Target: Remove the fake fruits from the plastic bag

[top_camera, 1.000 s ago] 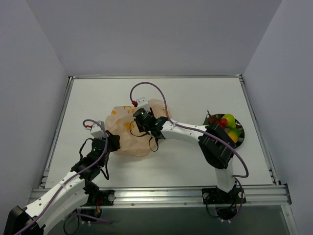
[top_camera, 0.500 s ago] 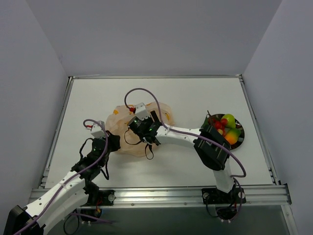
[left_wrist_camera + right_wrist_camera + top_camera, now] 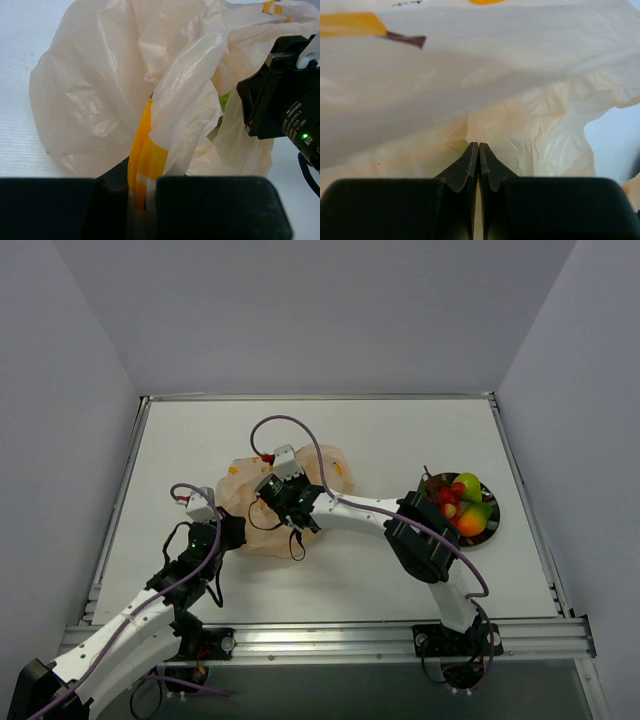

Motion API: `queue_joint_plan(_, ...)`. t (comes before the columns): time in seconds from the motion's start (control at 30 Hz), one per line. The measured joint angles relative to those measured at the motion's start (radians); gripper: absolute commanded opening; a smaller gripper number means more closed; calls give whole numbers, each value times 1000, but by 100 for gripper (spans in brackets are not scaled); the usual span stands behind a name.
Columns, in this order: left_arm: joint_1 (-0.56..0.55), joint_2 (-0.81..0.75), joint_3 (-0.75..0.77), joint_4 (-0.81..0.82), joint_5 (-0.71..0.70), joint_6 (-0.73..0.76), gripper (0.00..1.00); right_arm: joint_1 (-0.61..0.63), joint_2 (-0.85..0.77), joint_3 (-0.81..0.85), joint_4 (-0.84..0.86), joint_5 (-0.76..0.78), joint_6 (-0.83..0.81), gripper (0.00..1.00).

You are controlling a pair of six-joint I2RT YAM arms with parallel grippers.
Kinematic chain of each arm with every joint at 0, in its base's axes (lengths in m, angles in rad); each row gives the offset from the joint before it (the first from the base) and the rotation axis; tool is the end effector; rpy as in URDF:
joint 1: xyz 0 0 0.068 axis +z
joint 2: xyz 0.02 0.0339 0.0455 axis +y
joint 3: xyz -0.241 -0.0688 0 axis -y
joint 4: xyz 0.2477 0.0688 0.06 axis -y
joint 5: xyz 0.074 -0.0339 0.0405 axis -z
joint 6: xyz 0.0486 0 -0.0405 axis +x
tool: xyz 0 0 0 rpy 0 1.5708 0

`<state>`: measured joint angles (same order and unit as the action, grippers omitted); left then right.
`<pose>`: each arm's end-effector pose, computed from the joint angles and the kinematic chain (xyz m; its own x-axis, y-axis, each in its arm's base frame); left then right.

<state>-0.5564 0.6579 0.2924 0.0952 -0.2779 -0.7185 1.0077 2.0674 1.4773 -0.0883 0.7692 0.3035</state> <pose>0.1755 -0.0935 0.1961 -0.3572 -0.5233 -0.7737 0.0641 0.8127 -0.5792 0.2735 0.3699 0.1691 -0.4149 -0.2549 -0.8734 -0.2038 0.9616 -0.1839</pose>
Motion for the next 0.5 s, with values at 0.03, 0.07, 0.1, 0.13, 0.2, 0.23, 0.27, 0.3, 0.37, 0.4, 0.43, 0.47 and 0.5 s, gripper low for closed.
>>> queue_joint_plan(0.03,0,0,0,0,0,0,2,0,0,7,9,-2,-6,0)
queue_joint_plan(0.07,0,-1,0,0,0,0,2,0,-1,13,23,-11,-14,0)
queue_joint_plan(0.1,0,-3,0,0,-2,0,2,0,-5,14,47,-32,-22,0)
queue_joint_plan(0.13,0,-6,0,-2,-4,0,2,0,-14,11,72,-57,-32,0)
queue_joint_plan(0.2,0,-21,0,-5,-5,0,2,0,-52,-16,135,-124,-46,0)
queue_joint_plan(0.23,0,-34,0,-8,-7,0,2,0,-85,-37,161,-154,-51,0)
queue_joint_plan(0.27,0,-50,0,-11,-8,0,2,0,-121,-59,186,-184,-53,0)
queue_joint_plan(0.3,0,-68,0,-12,-9,0,2,-1,-160,-79,211,-207,-54,0)
queue_joint_plan(0.37,0,-99,0,-13,-12,1,2,-8,-254,-121,264,-249,-48,0)
queue_joint_plan(0.4,0,-109,-1,-13,-13,1,2,-16,-297,-138,285,-271,-39,0)
queue_joint_plan(0.43,0,-113,-1,-13,-14,1,2,-29,-336,-158,311,-296,-27,0)
queue_joint_plan(0.47,0,-113,-1,-11,-16,0,2,-51,-370,-179,333,-320,-11,0)
queue_joint_plan(0.5,0,-113,-1,-8,-16,0,2,-81,-397,-200,351,-341,6,0)
